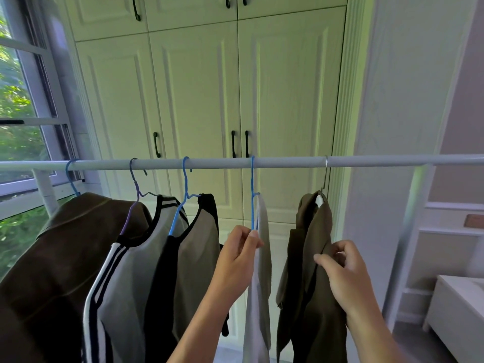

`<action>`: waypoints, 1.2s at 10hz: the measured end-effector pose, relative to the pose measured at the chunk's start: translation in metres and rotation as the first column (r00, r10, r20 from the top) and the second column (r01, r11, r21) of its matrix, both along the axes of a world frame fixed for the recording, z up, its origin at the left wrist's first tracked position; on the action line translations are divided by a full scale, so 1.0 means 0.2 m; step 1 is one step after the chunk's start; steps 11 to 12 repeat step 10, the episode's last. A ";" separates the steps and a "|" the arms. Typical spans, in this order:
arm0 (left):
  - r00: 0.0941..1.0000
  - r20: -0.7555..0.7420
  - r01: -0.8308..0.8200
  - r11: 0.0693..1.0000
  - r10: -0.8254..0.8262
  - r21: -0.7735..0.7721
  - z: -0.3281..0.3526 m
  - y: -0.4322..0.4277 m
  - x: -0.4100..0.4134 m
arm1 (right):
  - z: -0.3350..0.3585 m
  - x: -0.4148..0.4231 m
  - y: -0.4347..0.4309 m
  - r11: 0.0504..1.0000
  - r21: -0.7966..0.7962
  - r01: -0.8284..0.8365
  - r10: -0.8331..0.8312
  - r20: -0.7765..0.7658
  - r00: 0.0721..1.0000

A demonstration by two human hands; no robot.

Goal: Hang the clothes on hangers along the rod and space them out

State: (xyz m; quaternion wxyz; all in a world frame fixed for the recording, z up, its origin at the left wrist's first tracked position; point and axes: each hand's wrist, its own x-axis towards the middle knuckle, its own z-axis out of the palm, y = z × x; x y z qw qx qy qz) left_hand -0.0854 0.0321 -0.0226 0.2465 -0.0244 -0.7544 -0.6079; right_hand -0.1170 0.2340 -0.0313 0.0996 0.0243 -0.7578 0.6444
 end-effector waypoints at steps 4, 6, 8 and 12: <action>0.993 -0.056 -0.108 0.992 0.104 -0.069 -0.04 0.00 0.12 | 0.02 0.08 0.01 1.000 -0.017 0.023 -0.026 -0.173 0.985; 0.989 -0.075 -0.136 0.981 0.127 -0.138 -0.05 0.03 0.18 | -0.01 0.10 0.06 0.999 -0.006 -0.040 0.038 -0.201 0.979; 0.982 -0.079 -0.182 0.969 0.170 -0.168 -0.05 0.06 0.20 | -0.04 0.12 0.08 0.997 0.025 -0.076 0.080 -0.222 0.972; 0.974 -0.082 -0.226 0.941 0.212 -0.250 -0.05 0.05 0.21 | -0.02 0.15 0.11 0.992 0.114 -0.056 0.084 -0.259 0.962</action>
